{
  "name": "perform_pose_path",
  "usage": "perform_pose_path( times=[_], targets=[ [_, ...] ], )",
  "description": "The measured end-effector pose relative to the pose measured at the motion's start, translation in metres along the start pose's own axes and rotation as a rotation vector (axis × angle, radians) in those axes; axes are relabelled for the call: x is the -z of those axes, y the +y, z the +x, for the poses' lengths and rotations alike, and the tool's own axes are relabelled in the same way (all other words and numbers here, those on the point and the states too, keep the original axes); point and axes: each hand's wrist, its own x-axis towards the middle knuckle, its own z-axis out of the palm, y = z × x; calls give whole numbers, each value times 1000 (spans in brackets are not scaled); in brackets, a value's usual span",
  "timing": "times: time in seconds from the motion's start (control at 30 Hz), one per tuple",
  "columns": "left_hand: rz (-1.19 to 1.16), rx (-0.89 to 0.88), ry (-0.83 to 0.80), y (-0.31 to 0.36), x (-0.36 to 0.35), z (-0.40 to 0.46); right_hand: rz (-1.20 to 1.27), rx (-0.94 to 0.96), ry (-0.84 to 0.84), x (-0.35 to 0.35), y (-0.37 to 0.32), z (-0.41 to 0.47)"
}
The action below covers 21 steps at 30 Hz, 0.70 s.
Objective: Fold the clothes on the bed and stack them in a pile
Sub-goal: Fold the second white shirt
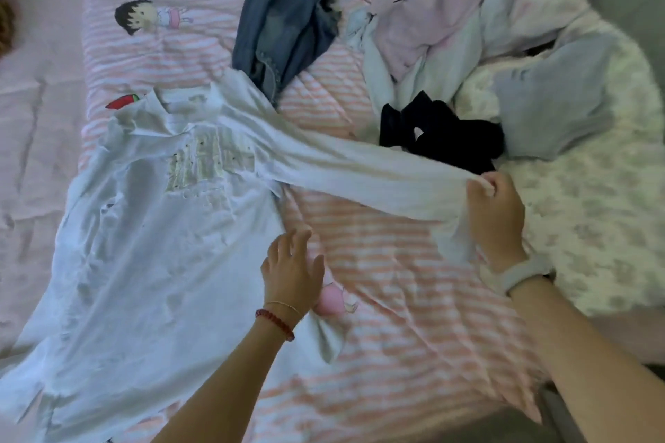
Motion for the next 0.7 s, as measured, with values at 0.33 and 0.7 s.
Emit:
perform_pose_path(
  times=[0.33, 0.7],
  targets=[
    [52, 199, -35, 16, -27, 1, -138, 47, -429, -49, 34, -26],
    [-537, 458, 125, -73, -13, -81, 117, -170, -815, -131, 12, -189]
  ],
)
